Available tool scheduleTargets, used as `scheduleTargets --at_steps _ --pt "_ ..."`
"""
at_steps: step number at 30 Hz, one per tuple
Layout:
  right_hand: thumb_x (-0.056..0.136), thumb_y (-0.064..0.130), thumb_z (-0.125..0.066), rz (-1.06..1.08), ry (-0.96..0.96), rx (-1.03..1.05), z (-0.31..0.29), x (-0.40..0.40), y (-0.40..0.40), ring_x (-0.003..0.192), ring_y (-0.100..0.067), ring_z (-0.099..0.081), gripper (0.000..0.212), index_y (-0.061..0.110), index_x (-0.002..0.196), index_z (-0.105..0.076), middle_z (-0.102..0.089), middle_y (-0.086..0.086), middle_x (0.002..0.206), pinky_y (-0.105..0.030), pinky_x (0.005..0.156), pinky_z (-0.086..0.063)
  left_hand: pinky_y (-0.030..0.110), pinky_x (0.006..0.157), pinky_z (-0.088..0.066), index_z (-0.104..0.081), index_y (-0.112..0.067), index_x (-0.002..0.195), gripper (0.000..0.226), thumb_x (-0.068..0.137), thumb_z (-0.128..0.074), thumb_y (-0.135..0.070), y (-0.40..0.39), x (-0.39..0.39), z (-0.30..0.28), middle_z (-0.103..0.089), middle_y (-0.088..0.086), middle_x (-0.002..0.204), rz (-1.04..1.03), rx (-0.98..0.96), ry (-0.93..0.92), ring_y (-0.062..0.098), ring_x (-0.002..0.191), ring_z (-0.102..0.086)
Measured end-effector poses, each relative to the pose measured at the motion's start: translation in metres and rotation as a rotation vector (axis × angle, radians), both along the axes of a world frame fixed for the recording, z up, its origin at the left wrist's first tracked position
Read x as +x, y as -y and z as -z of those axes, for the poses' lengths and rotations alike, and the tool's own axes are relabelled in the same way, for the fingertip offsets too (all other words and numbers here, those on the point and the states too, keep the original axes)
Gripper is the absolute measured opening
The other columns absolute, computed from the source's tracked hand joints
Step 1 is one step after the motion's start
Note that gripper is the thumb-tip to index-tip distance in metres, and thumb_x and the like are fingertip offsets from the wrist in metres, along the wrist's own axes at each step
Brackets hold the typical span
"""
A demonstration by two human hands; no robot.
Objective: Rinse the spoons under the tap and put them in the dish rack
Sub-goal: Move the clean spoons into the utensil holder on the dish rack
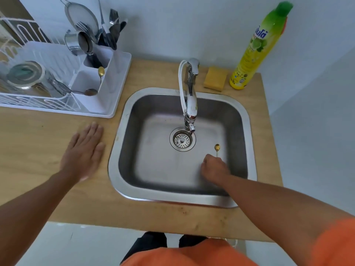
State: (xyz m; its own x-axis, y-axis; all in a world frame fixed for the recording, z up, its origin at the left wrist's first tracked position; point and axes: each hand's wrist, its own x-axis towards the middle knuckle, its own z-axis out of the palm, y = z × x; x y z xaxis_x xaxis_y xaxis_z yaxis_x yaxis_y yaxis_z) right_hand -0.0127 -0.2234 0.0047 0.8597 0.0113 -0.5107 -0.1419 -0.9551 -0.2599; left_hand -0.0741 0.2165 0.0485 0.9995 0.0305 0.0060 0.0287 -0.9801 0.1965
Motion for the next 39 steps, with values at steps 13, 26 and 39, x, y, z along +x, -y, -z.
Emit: scheduleTargets --at_steps 13,26,39 --pt "0.098 0.010 -0.055 0.447 -0.020 -0.031 0.015 0.012 0.013 0.118 -0.045 -0.063 0.042 -0.001 0.135 -0.041 -0.061 -0.027 0.131 -0.041 0.087 -0.051 0.048 0.127 -0.013 -0.029 -0.012 0.164 0.065 0.105 -0.026 -0.041 0.009 0.000 -0.007 -0.022 0.006 0.171 -0.043 -0.038 0.010 0.022 0.159 -0.017" --pt "0.091 0.029 -0.049 0.107 -0.102 -0.089 0.006 0.008 -0.025 0.094 -0.031 -0.065 0.024 0.012 0.104 -0.059 -0.065 -0.008 0.104 -0.035 0.075 -0.048 0.045 0.129 -0.011 -0.023 -0.016 0.165 0.064 0.107 -0.021 -0.044 0.008 0.002 -0.007 -0.017 0.001 0.173 -0.046 0.018 -0.030 0.015 0.160 -0.011" --pt "0.088 0.036 -0.051 -0.229 0.236 0.330 -0.058 0.012 -0.171 0.074 -0.035 -0.066 0.018 0.018 0.086 -0.052 -0.069 -0.006 0.074 -0.040 0.066 -0.055 0.044 0.129 -0.009 -0.017 -0.020 0.166 0.066 0.106 -0.015 -0.046 0.014 0.001 -0.014 -0.013 -0.002 0.174 -0.075 0.021 -0.071 0.013 0.160 -0.008"
